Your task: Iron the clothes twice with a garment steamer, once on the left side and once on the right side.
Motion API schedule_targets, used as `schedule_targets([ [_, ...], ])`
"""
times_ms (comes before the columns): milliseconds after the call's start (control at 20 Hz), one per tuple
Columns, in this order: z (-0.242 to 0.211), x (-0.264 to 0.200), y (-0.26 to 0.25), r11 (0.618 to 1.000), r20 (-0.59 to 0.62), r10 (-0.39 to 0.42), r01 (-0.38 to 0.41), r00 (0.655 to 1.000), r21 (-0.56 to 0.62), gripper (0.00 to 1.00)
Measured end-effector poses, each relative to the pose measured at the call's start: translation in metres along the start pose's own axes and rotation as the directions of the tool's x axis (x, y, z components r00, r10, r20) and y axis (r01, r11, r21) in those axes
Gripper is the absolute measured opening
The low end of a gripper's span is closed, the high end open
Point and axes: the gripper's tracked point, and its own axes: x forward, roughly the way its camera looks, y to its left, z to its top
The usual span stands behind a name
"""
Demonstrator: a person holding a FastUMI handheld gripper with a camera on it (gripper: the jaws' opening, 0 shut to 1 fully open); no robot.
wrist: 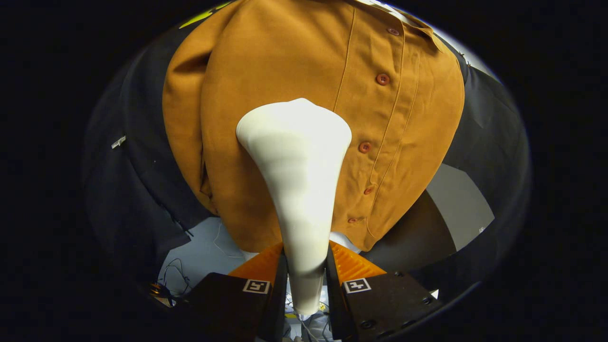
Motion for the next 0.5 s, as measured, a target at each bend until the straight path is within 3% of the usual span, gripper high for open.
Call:
schedule_targets([
  [500,-0.062,0.013,0.004,0.999,-0.133,0.037,-0.040,0.990,-0.017,0.41],
])
